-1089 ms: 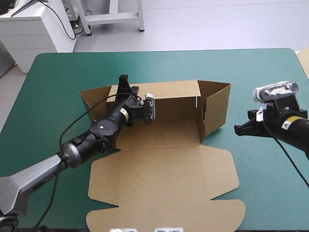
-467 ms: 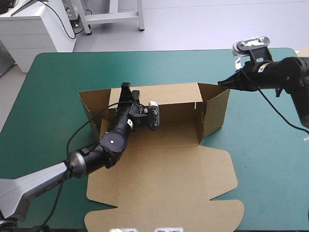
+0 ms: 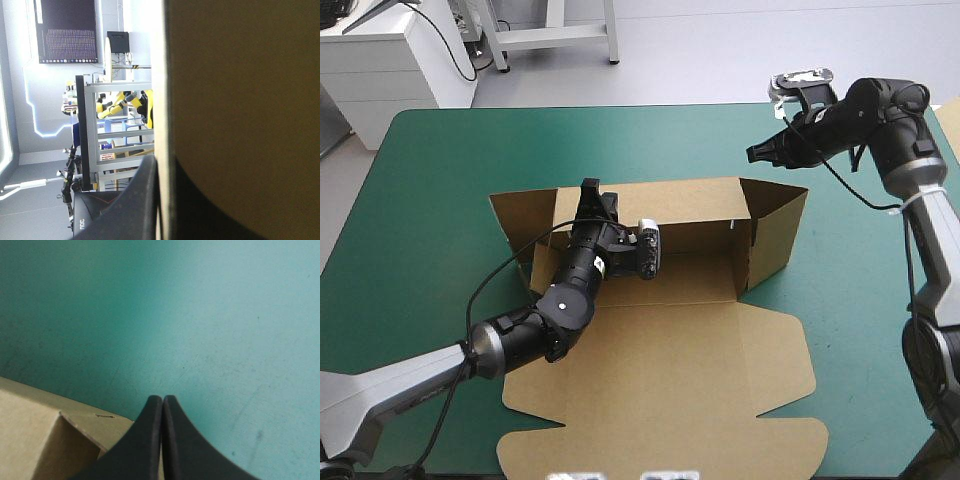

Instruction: Fold the box

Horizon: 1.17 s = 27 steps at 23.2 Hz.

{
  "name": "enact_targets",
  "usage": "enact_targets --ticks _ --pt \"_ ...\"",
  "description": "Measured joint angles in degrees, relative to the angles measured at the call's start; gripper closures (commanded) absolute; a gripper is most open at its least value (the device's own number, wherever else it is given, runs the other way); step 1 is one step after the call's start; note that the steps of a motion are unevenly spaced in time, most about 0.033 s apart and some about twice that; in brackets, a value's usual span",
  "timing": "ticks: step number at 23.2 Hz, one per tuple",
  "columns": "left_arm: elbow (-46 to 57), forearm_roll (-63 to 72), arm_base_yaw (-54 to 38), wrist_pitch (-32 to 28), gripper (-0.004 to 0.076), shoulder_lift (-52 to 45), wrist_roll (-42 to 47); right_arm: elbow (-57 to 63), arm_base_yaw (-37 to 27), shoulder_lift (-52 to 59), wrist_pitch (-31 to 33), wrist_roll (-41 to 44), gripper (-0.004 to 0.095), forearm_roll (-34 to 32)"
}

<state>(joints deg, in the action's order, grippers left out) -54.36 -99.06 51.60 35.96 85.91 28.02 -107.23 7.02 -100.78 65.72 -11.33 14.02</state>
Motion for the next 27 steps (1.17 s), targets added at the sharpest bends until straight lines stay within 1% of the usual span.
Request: enact_targets --ticks 3,7,9,13,18,22,27 --pt "0.0 0.1 0.0 0.0 0.0731 0.0 0.2 -0.9 0.0 -3.4 0.0 0.3 0.0927 0.6" --pt "0.2 0.2 0.0 0.1 0.0731 0.0 0.3 -1.1 0.0 -6.7 2.8 0.7 0.0927 0.7" --pt "0.2 0.2 0.0 0.1 0.0731 0.0 0.3 -1.1 0.0 -7.3 4.9 -0.1 0.0927 1.6" --pt "0.2 0.2 0.0 0.1 0.0731 0.0 0.1 -0.7 0.0 -5.9 5.2 -0.2 0.0929 3.3" --pt "0.3 0.2 0.0 0.3 0.0731 0.0 0.1 9.9 0.0 -1.2 5.1 -3.9 0.0928 4.4" --pt "0.3 0.2 0.0 0.5 0.0731 0.0 0.1 15.0 0.0 1.7 3.8 -7.0 0.0927 7.4" --pt "0.3 0.2 0.0 0.7 0.0731 0.0 0.1 21.8 0.0 7.6 -1.3 -12.0 0.0927 9.9"
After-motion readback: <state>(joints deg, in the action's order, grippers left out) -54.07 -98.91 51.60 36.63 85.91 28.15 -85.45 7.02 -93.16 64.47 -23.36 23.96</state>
